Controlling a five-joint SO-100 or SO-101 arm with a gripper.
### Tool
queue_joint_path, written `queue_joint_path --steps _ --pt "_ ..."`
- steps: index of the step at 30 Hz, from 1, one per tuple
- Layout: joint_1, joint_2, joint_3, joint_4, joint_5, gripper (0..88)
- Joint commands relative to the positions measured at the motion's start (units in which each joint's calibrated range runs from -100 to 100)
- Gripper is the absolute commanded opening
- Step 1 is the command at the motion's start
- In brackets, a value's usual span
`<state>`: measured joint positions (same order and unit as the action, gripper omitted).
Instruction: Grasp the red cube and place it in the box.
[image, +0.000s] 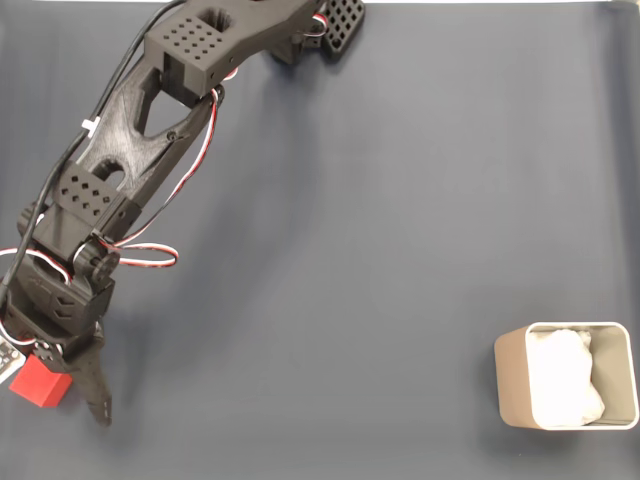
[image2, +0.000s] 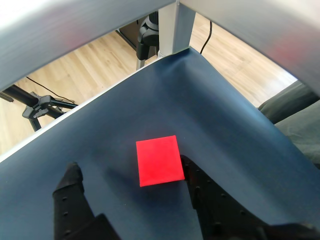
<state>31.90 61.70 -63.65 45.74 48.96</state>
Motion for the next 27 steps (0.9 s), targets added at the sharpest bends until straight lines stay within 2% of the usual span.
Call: queue_joint_path --steps 1,27 --pt "-0.6 -3.9 -1.0 0.5 1.0 36.3" --pt "-0.8 -6.2 0.8 1.0 2.1 7.3"
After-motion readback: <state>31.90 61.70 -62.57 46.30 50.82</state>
